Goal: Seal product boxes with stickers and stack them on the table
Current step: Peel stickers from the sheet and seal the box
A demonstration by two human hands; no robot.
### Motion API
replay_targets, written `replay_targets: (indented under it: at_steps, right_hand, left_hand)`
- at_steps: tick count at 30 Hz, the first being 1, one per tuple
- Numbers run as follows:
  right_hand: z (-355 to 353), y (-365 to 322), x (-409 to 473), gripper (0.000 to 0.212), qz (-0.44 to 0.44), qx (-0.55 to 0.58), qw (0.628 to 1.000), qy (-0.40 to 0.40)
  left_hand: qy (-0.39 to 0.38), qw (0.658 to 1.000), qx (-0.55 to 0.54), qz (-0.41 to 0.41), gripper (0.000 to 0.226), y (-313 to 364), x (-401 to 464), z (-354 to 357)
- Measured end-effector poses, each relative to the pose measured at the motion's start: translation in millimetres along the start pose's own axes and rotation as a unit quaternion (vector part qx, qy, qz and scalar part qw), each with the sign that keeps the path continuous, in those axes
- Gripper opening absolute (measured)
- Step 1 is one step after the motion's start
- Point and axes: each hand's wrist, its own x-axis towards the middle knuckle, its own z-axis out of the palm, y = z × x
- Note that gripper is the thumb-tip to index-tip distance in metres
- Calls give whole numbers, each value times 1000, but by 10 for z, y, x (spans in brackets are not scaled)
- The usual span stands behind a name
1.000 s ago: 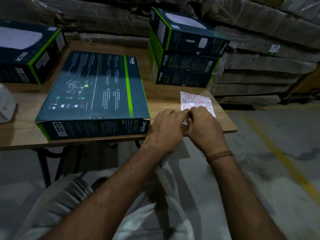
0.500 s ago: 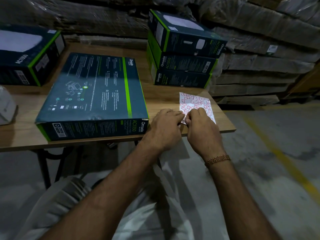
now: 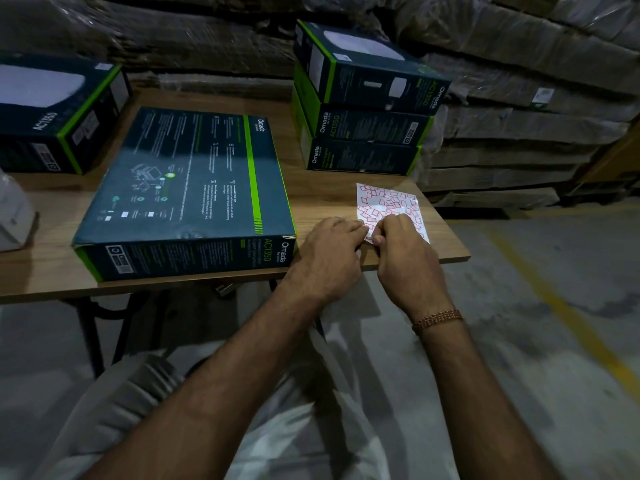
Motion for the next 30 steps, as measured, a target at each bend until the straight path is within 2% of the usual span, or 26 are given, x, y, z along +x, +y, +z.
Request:
replay_targets:
  at_steps: [7, 13, 18, 21, 24, 28, 30]
  right_hand:
    - [-39, -5, -38, 8, -6, 36, 999, 1]
    - [-78, 45, -27, 14, 27, 123, 992, 3]
    - [-141, 73, -1, 17, 80, 201, 976, -11]
    - [-178, 92, 37, 16, 109, 226, 968, -20]
    - [-216, 92, 64, 15, 136, 251, 958, -32]
    - [-274, 72, 55, 14, 145, 274, 950, -43]
    - [-315, 26, 38, 11, 130, 283, 949, -50]
  left_hand:
    - [-15, 1000, 18, 2, 56, 22, -9, -18]
    - [-3, 1000, 6, 7, 59, -16, -6, 12]
    - [31, 987, -145, -61, 58, 4, -27, -51]
    - [40, 954, -271, -122, 59, 59, -18, -143]
    - [61, 922, -342, -171, 55, 94, -24, -222]
    - [111, 902, -388, -156, 36, 152, -113, -312]
    - [139, 902, -387, -132, 32, 179, -208, -378]
